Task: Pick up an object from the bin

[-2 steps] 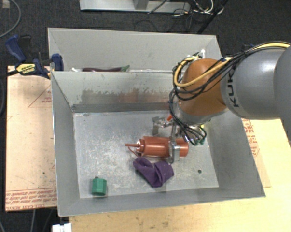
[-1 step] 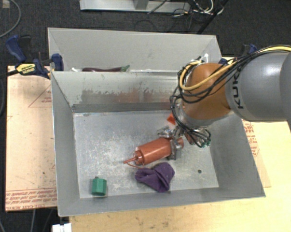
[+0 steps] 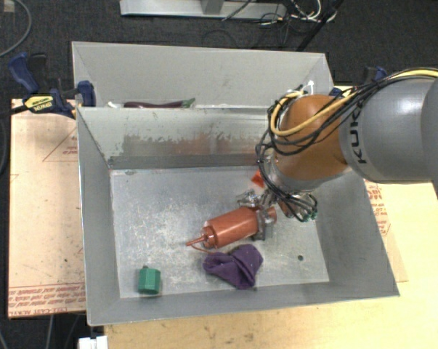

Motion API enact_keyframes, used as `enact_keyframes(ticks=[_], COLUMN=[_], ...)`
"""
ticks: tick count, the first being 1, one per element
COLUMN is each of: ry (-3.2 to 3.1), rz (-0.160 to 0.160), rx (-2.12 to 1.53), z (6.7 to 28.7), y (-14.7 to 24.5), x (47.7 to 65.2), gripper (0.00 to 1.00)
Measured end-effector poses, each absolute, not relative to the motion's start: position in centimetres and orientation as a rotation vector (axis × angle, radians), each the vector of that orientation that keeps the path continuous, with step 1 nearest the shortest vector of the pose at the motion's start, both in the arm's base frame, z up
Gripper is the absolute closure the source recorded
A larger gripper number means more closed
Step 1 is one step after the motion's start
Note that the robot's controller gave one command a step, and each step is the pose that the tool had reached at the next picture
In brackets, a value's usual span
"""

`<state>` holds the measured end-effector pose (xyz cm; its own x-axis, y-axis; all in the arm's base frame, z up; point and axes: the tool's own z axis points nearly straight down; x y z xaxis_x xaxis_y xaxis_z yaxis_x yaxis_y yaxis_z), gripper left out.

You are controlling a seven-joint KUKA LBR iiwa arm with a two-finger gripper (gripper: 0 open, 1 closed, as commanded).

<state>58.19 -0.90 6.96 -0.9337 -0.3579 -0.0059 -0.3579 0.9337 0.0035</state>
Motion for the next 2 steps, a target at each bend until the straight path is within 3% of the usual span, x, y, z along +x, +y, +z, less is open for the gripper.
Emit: enact_keyframes(ticks=[1, 2], ry=[3.09, 3.094], rz=[0.009, 0.011], rx=[-0.571, -0.572], z=[7.6, 9.8], y=[-0.9, -0.9], x=[58.0, 57.9], gripper=[1.0, 1.0])
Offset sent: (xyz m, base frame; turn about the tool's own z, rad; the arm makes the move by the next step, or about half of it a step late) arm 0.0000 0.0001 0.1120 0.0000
